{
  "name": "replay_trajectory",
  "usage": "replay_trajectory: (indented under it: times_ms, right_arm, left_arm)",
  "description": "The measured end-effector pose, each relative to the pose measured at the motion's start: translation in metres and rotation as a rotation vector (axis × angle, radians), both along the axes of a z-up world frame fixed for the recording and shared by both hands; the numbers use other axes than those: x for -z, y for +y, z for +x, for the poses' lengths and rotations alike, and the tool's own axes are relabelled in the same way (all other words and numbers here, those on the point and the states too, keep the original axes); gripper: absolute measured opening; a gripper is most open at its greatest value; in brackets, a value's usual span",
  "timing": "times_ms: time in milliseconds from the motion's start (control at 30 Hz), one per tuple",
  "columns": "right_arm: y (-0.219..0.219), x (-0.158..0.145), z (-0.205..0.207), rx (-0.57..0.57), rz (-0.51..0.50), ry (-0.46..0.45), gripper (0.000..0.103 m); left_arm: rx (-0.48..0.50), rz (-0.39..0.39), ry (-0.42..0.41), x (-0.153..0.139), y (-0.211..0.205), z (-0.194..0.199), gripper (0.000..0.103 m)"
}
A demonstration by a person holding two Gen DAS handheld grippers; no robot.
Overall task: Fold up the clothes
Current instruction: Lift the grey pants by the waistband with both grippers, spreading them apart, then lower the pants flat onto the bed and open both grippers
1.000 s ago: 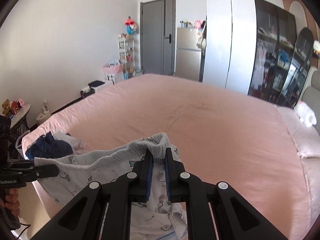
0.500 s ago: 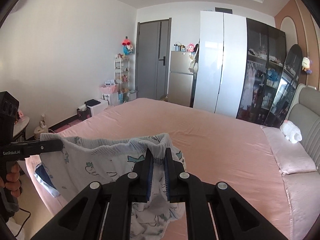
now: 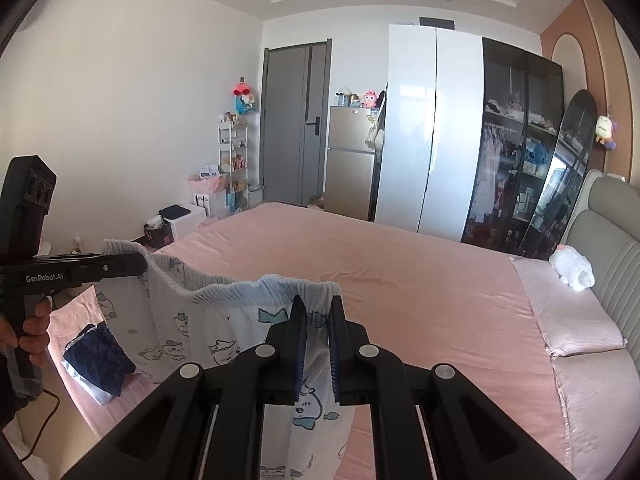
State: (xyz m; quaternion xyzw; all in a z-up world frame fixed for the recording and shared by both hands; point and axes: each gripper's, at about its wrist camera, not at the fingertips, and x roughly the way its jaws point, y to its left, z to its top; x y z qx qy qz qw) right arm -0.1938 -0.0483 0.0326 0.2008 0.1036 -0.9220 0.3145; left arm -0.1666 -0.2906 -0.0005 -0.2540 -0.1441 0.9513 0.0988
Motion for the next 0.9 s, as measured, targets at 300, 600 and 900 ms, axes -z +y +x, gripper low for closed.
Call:
replay_trajectory:
  times_ms: [300, 600, 900]
  right_arm:
    - [-0.021, 0.000, -0.063, 0.029, 0.046, 0.003, 0.008]
    - [-0.036, -0.032, -0.123, 0.052, 0.006, 0.043, 0.008]
    - [-0.029, -0.011, -0.113, -0.007, -0.024, -0.012, 0.008]
  left_arm:
    - [0.013, -0.041, -0.027, -0.012, -0.010, -0.078, 0.012]
    - [0.062, -0.174, 0.063, -0.059, -0.012, -0.131, 0.012]
    - [0.173, -0.205, 0.073, -0.012, -0.002, -0.095, 0.012]
